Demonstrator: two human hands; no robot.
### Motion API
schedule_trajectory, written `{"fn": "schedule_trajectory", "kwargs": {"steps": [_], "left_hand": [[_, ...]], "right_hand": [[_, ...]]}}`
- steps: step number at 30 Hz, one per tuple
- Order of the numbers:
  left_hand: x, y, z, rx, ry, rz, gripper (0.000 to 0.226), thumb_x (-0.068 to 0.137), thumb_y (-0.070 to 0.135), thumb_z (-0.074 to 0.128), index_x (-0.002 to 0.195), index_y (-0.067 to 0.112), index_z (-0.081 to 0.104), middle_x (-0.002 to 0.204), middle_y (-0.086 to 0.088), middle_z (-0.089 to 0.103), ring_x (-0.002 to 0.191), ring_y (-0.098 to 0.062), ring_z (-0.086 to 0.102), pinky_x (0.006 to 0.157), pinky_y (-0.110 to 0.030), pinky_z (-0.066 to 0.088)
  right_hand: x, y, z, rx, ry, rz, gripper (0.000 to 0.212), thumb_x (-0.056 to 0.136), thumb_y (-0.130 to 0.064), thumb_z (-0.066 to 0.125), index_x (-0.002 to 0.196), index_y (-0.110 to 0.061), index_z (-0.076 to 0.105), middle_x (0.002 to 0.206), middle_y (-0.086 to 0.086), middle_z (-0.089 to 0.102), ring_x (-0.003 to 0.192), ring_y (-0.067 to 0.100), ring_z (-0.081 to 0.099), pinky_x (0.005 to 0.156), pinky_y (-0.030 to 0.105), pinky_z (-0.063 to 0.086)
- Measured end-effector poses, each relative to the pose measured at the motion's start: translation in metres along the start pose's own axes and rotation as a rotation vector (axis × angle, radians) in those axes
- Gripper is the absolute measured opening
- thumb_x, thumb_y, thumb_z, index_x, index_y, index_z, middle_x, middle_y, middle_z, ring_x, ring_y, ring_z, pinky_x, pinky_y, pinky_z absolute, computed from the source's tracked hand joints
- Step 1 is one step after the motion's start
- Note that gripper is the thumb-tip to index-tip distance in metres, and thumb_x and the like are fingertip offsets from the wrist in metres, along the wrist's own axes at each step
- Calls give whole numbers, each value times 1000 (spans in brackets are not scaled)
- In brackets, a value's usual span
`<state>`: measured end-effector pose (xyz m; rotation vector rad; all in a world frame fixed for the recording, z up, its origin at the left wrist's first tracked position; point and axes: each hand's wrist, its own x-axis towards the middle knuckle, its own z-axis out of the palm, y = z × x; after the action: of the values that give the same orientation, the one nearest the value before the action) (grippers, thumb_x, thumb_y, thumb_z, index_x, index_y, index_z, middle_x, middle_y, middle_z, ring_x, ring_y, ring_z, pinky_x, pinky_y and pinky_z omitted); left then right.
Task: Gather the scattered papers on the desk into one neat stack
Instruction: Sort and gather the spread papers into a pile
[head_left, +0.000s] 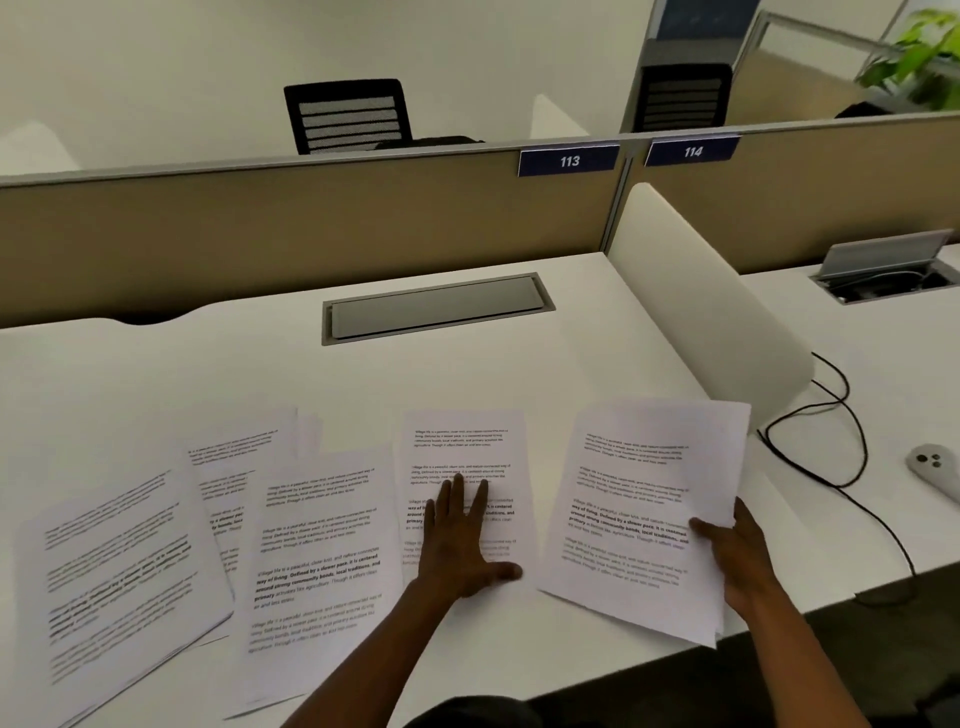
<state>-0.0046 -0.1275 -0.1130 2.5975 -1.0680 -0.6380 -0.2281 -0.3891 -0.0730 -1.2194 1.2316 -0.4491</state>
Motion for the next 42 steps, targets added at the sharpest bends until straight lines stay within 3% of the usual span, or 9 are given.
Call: {"fn": "schedule_trajectory", "kwargs": {"steps": [5, 11, 16, 19, 24, 30, 33, 37, 42], "left_hand": [[-2, 3, 0, -45, 39, -4, 129, 61, 76, 68, 154, 32, -10, 164, -5, -15, 151, -23, -14, 123, -43, -7], [-11, 1, 9, -124, 163, 50, 119, 64, 87, 52, 155, 36, -5, 164, 2, -14, 150, -16, -20, 123, -41, -9], [-26, 27, 43, -209, 199, -49, 116, 64, 91, 38, 156, 29, 3, 165, -3, -10, 151, -21, -16, 123, -40, -6], [-28, 3, 40, -153, 194, -70, 125, 56, 99, 19, 156, 26, 0, 164, -5, -12, 151, -23, -15, 124, -42, -4], [-29, -21, 22, -126, 235, -90, 119, 61, 88, 39, 157, 24, 8, 165, -7, 0, 152, -26, -3, 123, -42, 4], [-30, -19, 21, -145, 208, -46, 119, 62, 90, 41, 157, 26, 6, 165, -4, 2, 153, -21, -2, 124, -40, 3], [-31, -7, 19, -246, 182, -9, 112, 70, 84, 48, 156, 27, 5, 165, -1, 5, 152, -18, 0, 124, -37, 4], [-32, 3, 11, -425, 274, 11, 94, 81, 62, 62, 155, 30, 14, 164, 6, 14, 151, -11, 7, 122, -35, 13], [-28, 25, 8, -447, 348, -17, 78, 88, 58, 56, 153, 28, 25, 161, 4, 22, 149, -13, 16, 118, -32, 23]], "right_hand": [[6, 2, -2, -373, 54, -144, 63, 90, -15, 66, 145, -19, 37, 136, 16, 55, 116, 35, 55, 99, 48, 46], [-15, 1, 28, -763, 470, -444, 89, 79, -29, 74, 151, -11, 25, 141, 23, 39, 125, 42, 37, 98, 55, 40], [-57, 21, 72, -630, 18, -474, 61, 80, -32, 74, 135, -19, 52, 113, 6, 65, 97, 20, 65, 89, 38, 54], [-67, 35, 128, -761, -254, -431, 72, 87, -45, 62, 148, -17, 36, 139, 6, 53, 123, 20, 53, 108, 36, 41], [-70, 26, 186, -855, -243, -409, 80, 86, -47, 58, 150, -10, 26, 143, 14, 43, 132, 31, 42, 109, 42, 37], [-67, 12, 198, -597, -173, -207, 91, 77, -48, 71, 148, -9, 30, 129, 12, 60, 125, 29, 53, 104, 39, 44], [-56, 7, 188, -345, -212, -19, 69, 76, -31, 76, 136, -11, 50, 127, 4, 62, 117, 22, 60, 96, 31, 50], [-53, -4, 166, -254, -227, -140, 29, 77, -11, 73, 106, -16, 72, 100, 0, 74, 94, 20, 71, 77, 28, 57], [-31, -24, 93, -207, -3, -217, 36, 81, -8, 75, 116, -9, 68, 114, 11, 71, 100, 23, 67, 87, 28, 50]]}}
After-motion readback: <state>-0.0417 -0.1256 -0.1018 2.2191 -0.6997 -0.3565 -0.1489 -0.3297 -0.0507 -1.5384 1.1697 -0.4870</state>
